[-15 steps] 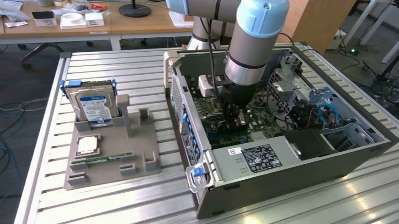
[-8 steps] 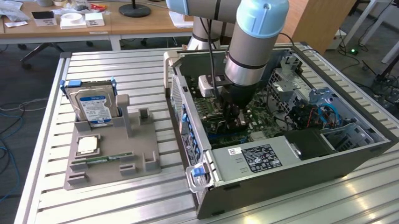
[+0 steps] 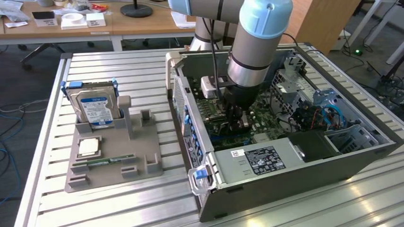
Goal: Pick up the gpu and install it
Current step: 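Insert the gpu into the slot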
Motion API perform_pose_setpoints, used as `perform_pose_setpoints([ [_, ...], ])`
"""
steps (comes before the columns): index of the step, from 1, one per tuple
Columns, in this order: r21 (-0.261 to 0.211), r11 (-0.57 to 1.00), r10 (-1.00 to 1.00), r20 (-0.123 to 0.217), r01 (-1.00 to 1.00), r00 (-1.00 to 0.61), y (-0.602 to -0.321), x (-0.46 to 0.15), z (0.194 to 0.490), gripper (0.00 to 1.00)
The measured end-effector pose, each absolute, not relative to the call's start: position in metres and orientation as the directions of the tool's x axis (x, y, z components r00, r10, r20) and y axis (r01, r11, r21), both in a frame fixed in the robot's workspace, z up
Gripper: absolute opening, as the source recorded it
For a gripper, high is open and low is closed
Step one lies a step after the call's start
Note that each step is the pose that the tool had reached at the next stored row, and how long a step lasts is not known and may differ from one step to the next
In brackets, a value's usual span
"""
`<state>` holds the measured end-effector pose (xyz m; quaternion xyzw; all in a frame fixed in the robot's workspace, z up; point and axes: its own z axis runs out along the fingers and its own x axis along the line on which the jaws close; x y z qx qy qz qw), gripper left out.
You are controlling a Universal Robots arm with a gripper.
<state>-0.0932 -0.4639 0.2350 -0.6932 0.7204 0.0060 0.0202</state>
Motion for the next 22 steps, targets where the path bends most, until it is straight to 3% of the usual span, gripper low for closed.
perform_pose_setpoints([
  [22,-0.019,0.039,-0.999,-0.037,-0.999,-0.038,-0.4639,-0.0931,0.2347,0.26],
])
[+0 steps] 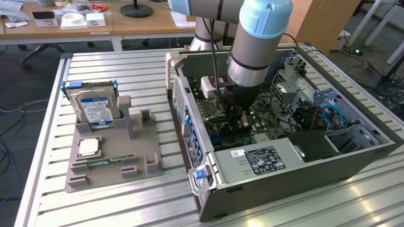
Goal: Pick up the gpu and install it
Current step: 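Insert the gpu into the slot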
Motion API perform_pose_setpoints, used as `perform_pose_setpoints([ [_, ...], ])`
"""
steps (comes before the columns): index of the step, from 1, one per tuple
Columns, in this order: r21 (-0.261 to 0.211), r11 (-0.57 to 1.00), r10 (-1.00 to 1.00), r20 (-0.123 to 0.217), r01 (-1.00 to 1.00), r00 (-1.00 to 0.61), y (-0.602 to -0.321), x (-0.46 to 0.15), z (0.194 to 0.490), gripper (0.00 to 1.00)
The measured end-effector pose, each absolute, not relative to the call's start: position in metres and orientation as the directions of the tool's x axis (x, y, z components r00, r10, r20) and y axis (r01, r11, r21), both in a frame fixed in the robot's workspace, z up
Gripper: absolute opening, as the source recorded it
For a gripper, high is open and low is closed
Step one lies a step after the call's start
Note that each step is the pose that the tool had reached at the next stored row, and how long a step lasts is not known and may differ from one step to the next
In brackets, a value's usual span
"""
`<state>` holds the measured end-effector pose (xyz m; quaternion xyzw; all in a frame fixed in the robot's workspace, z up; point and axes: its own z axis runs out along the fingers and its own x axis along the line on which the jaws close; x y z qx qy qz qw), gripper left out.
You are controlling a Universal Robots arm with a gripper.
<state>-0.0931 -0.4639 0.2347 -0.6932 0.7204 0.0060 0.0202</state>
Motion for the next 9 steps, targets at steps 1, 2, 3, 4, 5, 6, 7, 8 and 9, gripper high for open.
perform_pose_setpoints([
  [1,-0.019,0.039,-0.999,-0.037,-0.999,-0.038,-0.4639,-0.0931,0.2348,0.26],
  [2,-0.019,0.039,-0.999,-0.038,-0.999,-0.038,-0.4639,-0.0932,0.2347,0.26],
  [3,-0.019,0.039,-0.999,-0.037,-0.999,-0.038,-0.4639,-0.0932,0.2347,0.26],
  [4,-0.019,0.039,-0.999,-0.037,-0.999,-0.038,-0.4639,-0.0932,0.2347,0.26],
  [5,-0.019,0.039,-0.999,-0.038,-0.999,-0.038,-0.4639,-0.0932,0.2347,0.26],
  [6,-0.018,0.040,-0.998,-0.039,-0.999,-0.039,-0.4637,-0.0936,0.2346,0.26],
  [7,-0.019,0.040,-0.998,-0.039,-0.999,-0.039,-0.4637,-0.0937,0.2342,0.27],
  [8,-0.020,0.040,-0.998,-0.039,-0.999,-0.039,-0.4638,-0.0935,0.2342,0.33],
  [9,-0.019,0.039,-0.999,-0.038,-0.999,-0.038,-0.4638,-0.0933,0.2346,0.39],
])
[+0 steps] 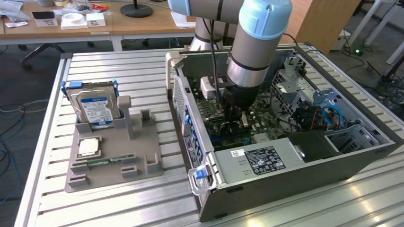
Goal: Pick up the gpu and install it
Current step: 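Insert the gpu into the slot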
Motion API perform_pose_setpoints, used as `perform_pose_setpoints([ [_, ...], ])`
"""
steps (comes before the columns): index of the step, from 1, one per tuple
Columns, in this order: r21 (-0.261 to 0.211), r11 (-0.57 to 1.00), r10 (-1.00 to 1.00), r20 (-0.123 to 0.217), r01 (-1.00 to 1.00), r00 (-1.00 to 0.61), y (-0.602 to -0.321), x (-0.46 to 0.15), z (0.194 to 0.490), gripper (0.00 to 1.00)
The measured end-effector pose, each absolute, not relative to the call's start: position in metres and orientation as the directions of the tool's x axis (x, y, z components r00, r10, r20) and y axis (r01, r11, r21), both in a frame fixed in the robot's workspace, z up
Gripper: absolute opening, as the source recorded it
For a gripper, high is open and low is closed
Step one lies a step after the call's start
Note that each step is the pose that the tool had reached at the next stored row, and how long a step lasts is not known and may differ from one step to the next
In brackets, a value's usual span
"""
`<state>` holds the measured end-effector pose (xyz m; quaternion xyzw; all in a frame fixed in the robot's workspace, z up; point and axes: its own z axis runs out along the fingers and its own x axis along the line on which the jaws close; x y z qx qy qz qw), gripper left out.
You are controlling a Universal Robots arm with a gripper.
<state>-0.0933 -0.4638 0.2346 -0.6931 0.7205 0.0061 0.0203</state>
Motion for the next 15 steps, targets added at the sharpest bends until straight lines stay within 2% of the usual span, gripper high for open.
perform_pose_setpoints([
  [1,-0.019,0.039,-0.999,-0.038,-0.999,-0.038,-0.4638,-0.0932,0.2346,0.39],
  [3,-0.019,0.039,-0.999,-0.038,-0.999,-0.038,-0.4639,-0.0932,0.2347,0.51],
  [5,-0.019,0.039,-0.999,-0.038,-0.999,-0.038,-0.4639,-0.0932,0.2347,0.51],
  [7,-0.019,0.039,-0.999,-0.038,-0.999,-0.038,-0.4639,-0.0932,0.2347,0.62],
  [10,-0.019,0.039,-0.999,-0.038,-0.999,-0.038,-0.4639,-0.0932,0.2347,0.68],
  [11,-0.019,0.039,-0.999,-0.038,-0.999,-0.038,-0.4639,-0.0932,0.2347,0.75],
  [15,-0.019,0.039,-0.999,-0.038,-0.999,-0.038,-0.4639,-0.0932,0.2347,0.75],
])
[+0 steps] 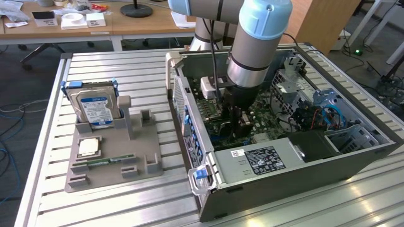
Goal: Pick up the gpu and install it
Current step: 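Insert the gpu into the slot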
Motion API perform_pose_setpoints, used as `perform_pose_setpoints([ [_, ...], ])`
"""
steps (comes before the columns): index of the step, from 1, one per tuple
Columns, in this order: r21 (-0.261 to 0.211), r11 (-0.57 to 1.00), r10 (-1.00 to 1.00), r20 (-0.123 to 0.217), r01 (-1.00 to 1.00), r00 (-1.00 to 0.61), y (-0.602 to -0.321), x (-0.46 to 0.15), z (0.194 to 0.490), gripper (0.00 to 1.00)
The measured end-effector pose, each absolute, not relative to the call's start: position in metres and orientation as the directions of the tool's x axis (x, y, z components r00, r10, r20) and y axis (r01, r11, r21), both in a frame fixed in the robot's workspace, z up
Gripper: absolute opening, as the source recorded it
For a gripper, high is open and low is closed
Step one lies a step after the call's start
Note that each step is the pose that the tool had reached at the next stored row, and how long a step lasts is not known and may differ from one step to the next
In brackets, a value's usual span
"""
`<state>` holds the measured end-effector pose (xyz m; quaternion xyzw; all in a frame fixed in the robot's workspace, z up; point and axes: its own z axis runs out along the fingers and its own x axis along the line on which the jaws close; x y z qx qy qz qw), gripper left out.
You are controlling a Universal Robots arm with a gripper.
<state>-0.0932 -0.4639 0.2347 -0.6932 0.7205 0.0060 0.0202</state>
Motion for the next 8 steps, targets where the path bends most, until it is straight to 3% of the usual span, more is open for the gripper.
perform_pose_setpoints([
  [8,-0.019,0.039,-0.999,-0.037,-0.999,-0.038,-0.464,-0.093,0.247,0.75],
])
